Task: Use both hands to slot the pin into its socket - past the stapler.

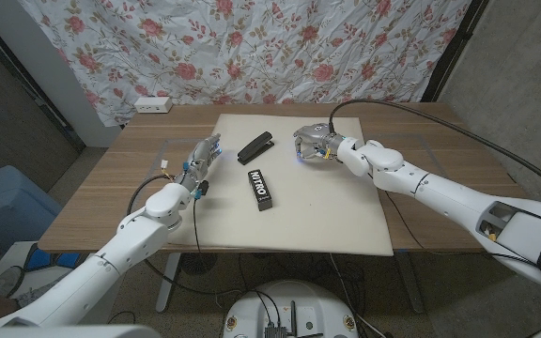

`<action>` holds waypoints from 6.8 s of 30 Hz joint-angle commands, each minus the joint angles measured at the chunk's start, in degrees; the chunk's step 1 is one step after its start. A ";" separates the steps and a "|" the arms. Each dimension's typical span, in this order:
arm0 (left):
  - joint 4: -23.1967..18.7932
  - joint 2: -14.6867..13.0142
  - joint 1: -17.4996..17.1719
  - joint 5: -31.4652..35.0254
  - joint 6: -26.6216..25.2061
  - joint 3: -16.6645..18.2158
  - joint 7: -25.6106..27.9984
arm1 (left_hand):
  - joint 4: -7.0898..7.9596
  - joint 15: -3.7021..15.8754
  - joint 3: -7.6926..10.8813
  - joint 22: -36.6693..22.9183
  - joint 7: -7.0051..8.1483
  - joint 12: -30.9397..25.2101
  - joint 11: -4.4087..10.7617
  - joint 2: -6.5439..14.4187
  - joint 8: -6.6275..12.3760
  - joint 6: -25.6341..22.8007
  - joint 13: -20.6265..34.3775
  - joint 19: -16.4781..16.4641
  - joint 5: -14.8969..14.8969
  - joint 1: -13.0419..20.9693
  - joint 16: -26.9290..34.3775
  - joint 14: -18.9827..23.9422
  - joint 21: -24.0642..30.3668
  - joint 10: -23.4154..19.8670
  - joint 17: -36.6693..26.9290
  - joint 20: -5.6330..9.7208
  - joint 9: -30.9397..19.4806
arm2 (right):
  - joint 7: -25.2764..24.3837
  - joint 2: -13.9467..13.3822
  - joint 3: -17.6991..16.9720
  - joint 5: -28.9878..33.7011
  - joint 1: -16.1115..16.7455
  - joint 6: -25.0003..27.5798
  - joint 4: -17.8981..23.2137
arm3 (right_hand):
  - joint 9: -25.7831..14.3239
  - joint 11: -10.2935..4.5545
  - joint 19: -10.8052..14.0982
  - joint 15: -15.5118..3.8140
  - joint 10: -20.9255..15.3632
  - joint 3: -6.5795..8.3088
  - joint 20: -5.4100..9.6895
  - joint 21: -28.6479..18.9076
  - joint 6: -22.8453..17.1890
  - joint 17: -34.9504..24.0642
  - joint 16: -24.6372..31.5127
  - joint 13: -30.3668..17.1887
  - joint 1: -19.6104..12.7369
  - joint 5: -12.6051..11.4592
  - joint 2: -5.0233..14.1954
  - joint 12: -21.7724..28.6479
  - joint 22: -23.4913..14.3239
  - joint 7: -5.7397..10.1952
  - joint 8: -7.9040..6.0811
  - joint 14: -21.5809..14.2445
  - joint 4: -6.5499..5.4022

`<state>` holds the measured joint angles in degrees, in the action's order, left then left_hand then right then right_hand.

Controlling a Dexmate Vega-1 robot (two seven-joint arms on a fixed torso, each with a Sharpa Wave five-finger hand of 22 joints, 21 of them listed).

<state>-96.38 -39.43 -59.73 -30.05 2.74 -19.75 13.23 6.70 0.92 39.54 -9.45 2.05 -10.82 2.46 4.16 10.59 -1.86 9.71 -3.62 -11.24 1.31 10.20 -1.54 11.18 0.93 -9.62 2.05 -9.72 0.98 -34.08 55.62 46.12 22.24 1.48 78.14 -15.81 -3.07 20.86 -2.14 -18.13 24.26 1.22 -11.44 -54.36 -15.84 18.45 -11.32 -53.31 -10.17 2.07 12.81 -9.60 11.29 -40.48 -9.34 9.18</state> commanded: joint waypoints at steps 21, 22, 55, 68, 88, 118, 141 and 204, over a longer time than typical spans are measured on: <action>-9.93 -6.43 2.95 16.57 -7.11 -3.99 3.01 | -0.30 1.28 1.02 -0.29 0.25 -0.38 1.10 4.71 0.36 -2.57 0.13 -0.14 0.00 0.14 -0.01 0.35 -0.32 -1.56 -0.06 2.42 -0.26 | -6.67 -0.19 -4.65 -8.74 3.87 0.31 0.54 | 0.29 0.07 1.08 -2.13 -1.35 -0.55 0.06 0.07 -1.03 -0.31 0.63 -0.16 -0.28 -0.20 0.35 0.12 -0.18 0.30 0.09 -1.11 0.08; -10.52 -6.76 3.23 17.52 -8.00 -4.33 2.97 | -0.31 1.30 1.03 -0.29 0.26 -0.39 1.19 4.72 0.35 -2.61 0.13 -0.13 0.00 0.14 -0.02 0.35 -0.32 -1.60 -0.06 2.59 -0.26 | -6.90 -0.23 -4.64 -8.83 3.85 0.07 0.40 | 0.30 0.05 1.09 -2.12 -1.40 -0.56 0.05 0.07 -1.07 -0.31 0.63 -0.16 -0.28 -0.21 0.35 0.13 -0.18 0.30 0.08 -1.12 0.08; -15.76 -8.18 13.46 34.79 -20.28 -14.44 -7.00 | 2.24 2.35 -0.26 -0.44 0.90 -0.30 1.84 4.15 0.19 -4.98 0.09 4.03 0.27 -1.78 0.20 0.27 -0.94 -3.52 -0.59 4.54 -0.25 | -14.19 -0.84 -8.79 -16.63 6.15 -6.63 -2.07 | 0.61 0.00 1.61 -1.91 -2.11 -0.90 -0.27 0.03 -1.26 -0.34 0.62 -0.17 -0.49 -0.32 0.41 0.03 -0.20 0.06 0.18 -1.13 0.18; -13.70 -6.12 17.55 39.69 -20.98 -18.54 -11.65 | 3.54 2.62 -1.26 -0.49 1.08 -0.13 1.96 4.14 -0.11 -4.63 0.11 5.20 0.22 -2.25 0.32 0.34 -1.00 -3.41 -0.68 4.57 -0.25 | -14.71 -1.05 -9.78 -18.18 6.78 -7.72 -2.12 | 0.65 0.04 1.51 -1.90 -2.13 -1.03 -0.33 0.11 -1.13 -0.34 0.55 -0.17 -0.54 -0.39 0.38 -0.08 -0.20 0.08 0.27 -1.01 0.20; -13.09 -3.10 21.38 45.67 -25.02 -24.38 -17.87 | 4.95 1.71 -4.60 -0.74 -1.12 0.71 1.03 5.42 -0.93 0.06 0.13 11.08 0.05 -2.77 -0.17 -2.50 -1.17 -0.44 -0.86 3.63 -0.22 | -16.00 -1.09 -11.15 -20.14 7.61 -8.51 -2.59 | 0.90 -0.01 1.48 -1.85 -2.59 -1.25 -0.40 0.17 -1.18 -0.37 0.56 -0.18 -0.53 -0.54 0.48 -0.10 -0.21 -0.18 0.40 -1.08 0.14; -12.48 -0.59 25.43 51.18 -33.09 -30.70 -26.58 | 5.12 1.77 -8.62 -0.95 -1.11 0.88 1.05 5.57 -0.85 4.31 0.09 16.55 -0.04 -3.01 -0.19 -6.25 -1.03 3.31 -0.92 4.50 -0.16 | -17.02 -0.50 -11.66 -21.85 7.85 -9.58 -3.80 | 1.58 0.03 1.47 -1.72 -2.96 -1.49 -0.29 0.22 -1.14 -0.38 0.60 -0.20 -0.72 -0.76 0.66 -0.23 -0.22 -0.30 0.83 -1.26 0.17; -9.82 0.76 28.41 50.37 -32.47 -33.00 -30.52 | 5.15 1.45 -10.77 -0.99 -0.96 0.36 0.71 5.79 -0.37 4.59 0.04 18.77 -0.20 -3.05 0.42 -6.26 -0.71 3.79 -0.86 4.45 -0.14 | -17.42 -0.55 -11.98 -22.44 8.28 -9.79 -3.55 | 1.93 0.02 1.43 -1.57 -2.99 -1.72 -0.30 0.25 -1.25 -0.38 0.53 -0.21 -0.80 -0.91 0.70 -0.39 -0.22 -0.46 0.99 -1.18 0.20; -8.91 -0.17 30.48 48.28 -33.45 -34.17 -34.48 | 5.04 0.94 -14.84 -0.93 -2.12 -0.30 0.06 6.07 0.08 1.05 0.02 16.97 -0.62 -2.96 0.98 -2.41 0.71 -0.07 -0.60 4.66 -0.16 | -17.69 5.34 -13.71 -34.03 11.53 -15.54 -9.67 | 2.48 0.05 1.27 -1.54 -3.30 -2.25 -0.35 0.29 -1.39 -0.40 0.35 -0.25 -1.09 -1.18 0.85 -0.57 -0.23 -0.23 1.32 -1.05 0.23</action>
<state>-105.89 -39.69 -29.41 18.51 -30.95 -53.91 -21.05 11.81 1.84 24.90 -10.36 -0.41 -11.06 2.04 3.54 10.41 -0.84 9.55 9.61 -11.47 -1.27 10.85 -4.48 11.67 1.13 -10.10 1.96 -9.72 -15.89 -30.27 41.90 13.98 33.27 -13.45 70.19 -13.18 -3.07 21.99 -2.04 -20.78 22.29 1.13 -11.25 -55.17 -16.08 18.79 -11.32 -53.91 -10.85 2.64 12.36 -9.72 10.88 -38.92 -10.05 9.41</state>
